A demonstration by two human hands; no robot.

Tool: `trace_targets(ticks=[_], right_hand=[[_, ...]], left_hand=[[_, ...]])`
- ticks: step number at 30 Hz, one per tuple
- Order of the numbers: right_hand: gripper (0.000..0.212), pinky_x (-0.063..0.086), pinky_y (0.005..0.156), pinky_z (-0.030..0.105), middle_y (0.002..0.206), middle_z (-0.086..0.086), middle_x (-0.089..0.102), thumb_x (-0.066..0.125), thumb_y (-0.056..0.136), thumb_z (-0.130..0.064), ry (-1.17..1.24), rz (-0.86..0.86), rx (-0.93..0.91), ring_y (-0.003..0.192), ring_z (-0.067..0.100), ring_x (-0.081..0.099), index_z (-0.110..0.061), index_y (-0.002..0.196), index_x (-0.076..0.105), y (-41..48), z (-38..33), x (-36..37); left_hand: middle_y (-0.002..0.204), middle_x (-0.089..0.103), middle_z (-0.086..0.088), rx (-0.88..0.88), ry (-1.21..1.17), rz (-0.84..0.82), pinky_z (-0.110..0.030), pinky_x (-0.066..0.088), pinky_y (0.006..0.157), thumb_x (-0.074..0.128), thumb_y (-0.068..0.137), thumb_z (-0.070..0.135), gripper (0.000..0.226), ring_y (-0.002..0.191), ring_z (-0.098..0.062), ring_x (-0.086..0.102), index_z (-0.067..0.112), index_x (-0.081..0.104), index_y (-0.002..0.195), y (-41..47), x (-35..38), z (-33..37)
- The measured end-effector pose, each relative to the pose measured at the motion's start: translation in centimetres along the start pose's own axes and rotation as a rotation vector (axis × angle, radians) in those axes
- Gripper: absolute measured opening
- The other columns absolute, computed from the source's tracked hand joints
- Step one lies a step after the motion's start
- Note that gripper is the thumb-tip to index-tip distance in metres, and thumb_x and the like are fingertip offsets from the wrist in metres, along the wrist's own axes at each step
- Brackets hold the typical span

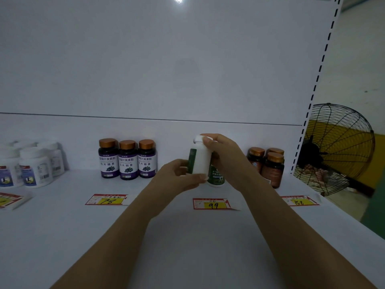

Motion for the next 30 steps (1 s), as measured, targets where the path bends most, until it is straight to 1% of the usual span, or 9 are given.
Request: trace_targets(ticks=[4, 6, 9, 14, 16, 20, 23, 27, 30], right_hand=[[0.03, 0.055, 0.088, 0.038, 0.109, -0.004, 0.063, 0.055, 0.091, -0.041, -0.113, -0.015, -0.048, 0.101, 0.018, 0.063, -0.027, 0.118, 0.056, -0.1, 0.0, 0.3], [0.027, 0.055, 0.088, 0.039, 0.109, -0.004, 0.065, 0.057, 0.092, -0.037, -0.107, -0.005, -0.046, 0.101, 0.019, 0.064, -0.028, 0.117, 0.059, -0.1, 0.1, 0.1], [0.024, 0.052, 0.093, 0.046, 0.112, 0.002, 0.066, 0.056, 0.093, -0.03, -0.016, 0.004, 0.001, 0.104, 0.023, 0.064, -0.028, 0.116, 0.062, 0.0, 0.2, -0.5], [0.028, 0.049, 0.098, 0.045, 0.12, 0.007, 0.062, 0.049, 0.098, -0.022, 0.102, -0.073, 0.028, 0.11, 0.025, 0.061, -0.019, 0.124, 0.057, 0.1, 0.2, -0.6], [0.03, 0.048, 0.1, 0.043, 0.12, 0.005, 0.062, 0.049, 0.098, -0.027, 0.09, -0.094, 0.023, 0.111, 0.022, 0.06, -0.018, 0.126, 0.056, 0.0, 0.2, -0.4], [0.044, 0.052, 0.095, 0.04, 0.115, -0.001, 0.066, 0.06, 0.088, -0.044, -0.077, -0.061, -0.006, 0.105, 0.017, 0.064, -0.024, 0.128, 0.056, -0.1, 0.3, 0.0], [0.04, 0.054, 0.092, 0.041, 0.111, 0.003, 0.068, 0.061, 0.089, -0.038, -0.023, -0.024, 0.015, 0.102, 0.02, 0.066, -0.021, 0.126, 0.059, 0.0, 0.5, -0.4], [0.032, 0.054, 0.091, 0.041, 0.109, 0.01, 0.068, 0.054, 0.095, -0.027, 0.062, -0.029, 0.064, 0.1, 0.026, 0.066, -0.011, 0.122, 0.059, 0.2, 0.4, -0.9], [0.033, 0.052, 0.095, 0.041, 0.112, 0.013, 0.066, 0.049, 0.097, -0.026, 0.073, -0.077, 0.093, 0.105, 0.028, 0.064, -0.006, 0.123, 0.058, 0.0, 0.3, -0.8]], left_hand=[[0.112, 0.059, 0.003, 0.052, 0.19, 0.146, -0.02, 0.05, 0.077, 0.08, 0.071, 0.029, 0.057, 0.098, -0.014, 0.062, 0.022, 0.048, 0.118, 0.0, 0.1, 0.1], [0.112, 0.061, 0.004, 0.057, 0.198, 0.13, -0.016, 0.049, 0.074, 0.08, 0.071, 0.029, 0.059, 0.097, -0.012, 0.062, 0.021, 0.05, 0.121, 0.0, 0.1, 0.1], [0.106, 0.066, 0.01, 0.054, 0.133, 0.032, -0.011, 0.046, 0.07, 0.077, 0.074, 0.029, 0.05, 0.093, -0.001, 0.063, 0.022, 0.057, 0.119, -0.2, 0.1, 0.2], [0.11, 0.067, 0.006, 0.034, 0.11, 0.045, -0.024, 0.049, 0.086, 0.078, 0.073, 0.029, 0.052, 0.098, -0.008, 0.063, 0.021, 0.055, 0.119, 0.1, -0.1, 0.0], [0.107, 0.064, 0.008, 0.049, 0.156, 0.096, -0.019, 0.048, 0.078, 0.079, 0.071, 0.03, 0.053, 0.095, -0.008, 0.062, 0.022, 0.052, 0.115, 0.1, -0.1, 0.0], [0.091, 0.059, 0.018, 0.136, 0.265, 0.181, -0.005, 0.045, 0.056, 0.082, 0.068, 0.029, 0.053, 0.079, 0.002, 0.059, 0.023, 0.049, 0.109, -0.2, 0.2, 0.1], [0.091, 0.06, 0.019, 0.12, 0.259, 0.127, -0.005, 0.045, 0.057, 0.08, 0.071, 0.027, 0.049, 0.082, 0.003, 0.06, 0.024, 0.052, 0.11, -0.2, 0.3, 0.2], [0.103, 0.068, 0.011, 0.079, 0.151, 0.013, -0.006, 0.048, 0.064, 0.075, 0.076, 0.025, 0.042, 0.09, 0.002, 0.063, 0.021, 0.058, 0.115, -0.3, 0.2, 0.3], [0.098, 0.066, 0.014, 0.068, 0.142, 0.028, -0.006, 0.047, 0.062, 0.076, 0.076, 0.023, 0.043, 0.088, 0.003, 0.063, 0.021, 0.056, 0.114, -0.2, 0.2, 0.2]])
Point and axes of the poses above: each hand's wrist, its own y-axis towards the middle knuckle, its own x-axis out of the palm, z = x × y, the point moved 1 cm from there along y, towards the middle knuckle
